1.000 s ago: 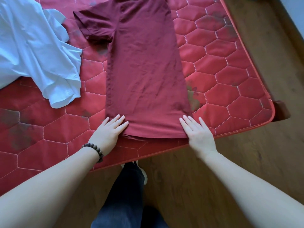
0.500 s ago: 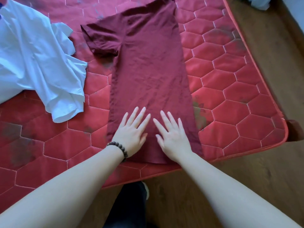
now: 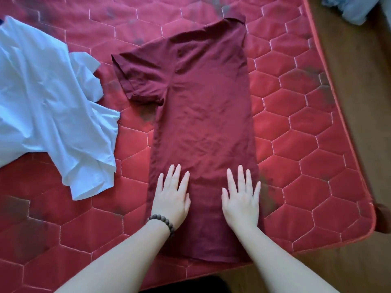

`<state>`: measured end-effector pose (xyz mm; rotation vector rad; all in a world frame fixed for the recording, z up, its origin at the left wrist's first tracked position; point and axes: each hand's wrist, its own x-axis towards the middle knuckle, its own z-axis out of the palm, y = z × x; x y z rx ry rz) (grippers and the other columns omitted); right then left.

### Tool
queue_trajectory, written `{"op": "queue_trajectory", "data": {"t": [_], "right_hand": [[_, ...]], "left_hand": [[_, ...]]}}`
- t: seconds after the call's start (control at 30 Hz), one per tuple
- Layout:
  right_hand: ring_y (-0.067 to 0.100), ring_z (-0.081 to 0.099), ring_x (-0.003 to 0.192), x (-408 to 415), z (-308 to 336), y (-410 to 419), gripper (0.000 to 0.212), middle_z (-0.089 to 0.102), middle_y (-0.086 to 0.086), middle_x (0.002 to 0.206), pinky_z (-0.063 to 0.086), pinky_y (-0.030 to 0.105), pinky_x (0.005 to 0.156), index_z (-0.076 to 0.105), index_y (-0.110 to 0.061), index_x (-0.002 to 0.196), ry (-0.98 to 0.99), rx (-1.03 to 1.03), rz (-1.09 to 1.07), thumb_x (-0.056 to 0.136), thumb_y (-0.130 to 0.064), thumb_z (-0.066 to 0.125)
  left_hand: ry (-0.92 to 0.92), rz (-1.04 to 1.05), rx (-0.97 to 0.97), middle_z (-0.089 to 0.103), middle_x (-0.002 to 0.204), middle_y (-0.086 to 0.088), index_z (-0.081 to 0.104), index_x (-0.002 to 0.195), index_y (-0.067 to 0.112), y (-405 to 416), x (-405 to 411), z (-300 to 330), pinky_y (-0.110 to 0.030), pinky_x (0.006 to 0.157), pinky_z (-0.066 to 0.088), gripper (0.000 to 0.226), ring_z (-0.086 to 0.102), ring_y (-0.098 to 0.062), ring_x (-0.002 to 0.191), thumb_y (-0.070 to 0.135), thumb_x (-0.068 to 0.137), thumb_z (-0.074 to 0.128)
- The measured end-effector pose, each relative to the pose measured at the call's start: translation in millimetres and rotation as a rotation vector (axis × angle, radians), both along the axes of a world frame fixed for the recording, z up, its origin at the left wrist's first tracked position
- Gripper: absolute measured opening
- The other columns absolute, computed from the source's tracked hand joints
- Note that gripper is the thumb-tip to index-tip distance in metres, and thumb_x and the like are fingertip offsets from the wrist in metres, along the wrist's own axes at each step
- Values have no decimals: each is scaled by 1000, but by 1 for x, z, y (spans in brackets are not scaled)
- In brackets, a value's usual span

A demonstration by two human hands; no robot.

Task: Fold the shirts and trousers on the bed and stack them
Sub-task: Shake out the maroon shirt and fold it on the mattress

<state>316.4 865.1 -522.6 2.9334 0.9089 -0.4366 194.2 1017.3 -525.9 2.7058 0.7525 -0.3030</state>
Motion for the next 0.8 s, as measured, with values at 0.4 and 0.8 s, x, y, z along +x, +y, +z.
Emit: {"op": "queue_trajectory", "data": {"t": [0.4, 0.8], "right_hand": [[30, 11, 148, 115, -24, 158, 57, 14, 9, 160, 9, 56, 117, 26, -31, 151, 15, 91, 242, 97, -40, 43], [30, 21, 145, 217, -3, 335, 52, 31, 15, 153, 9, 51, 119, 43, -19, 144, 125, 383, 621, 94, -23, 55]], "left_hand": [[12, 75, 33, -7, 161, -9, 6, 153, 29, 96, 136, -27, -47, 118, -2, 65, -8, -27, 148, 45, 97, 32], [-95, 268, 128, 11, 159, -17, 25, 151, 18, 166, 185, -44, -45, 119, 13, 66, 7, -29, 148, 46, 92, 34]]}}
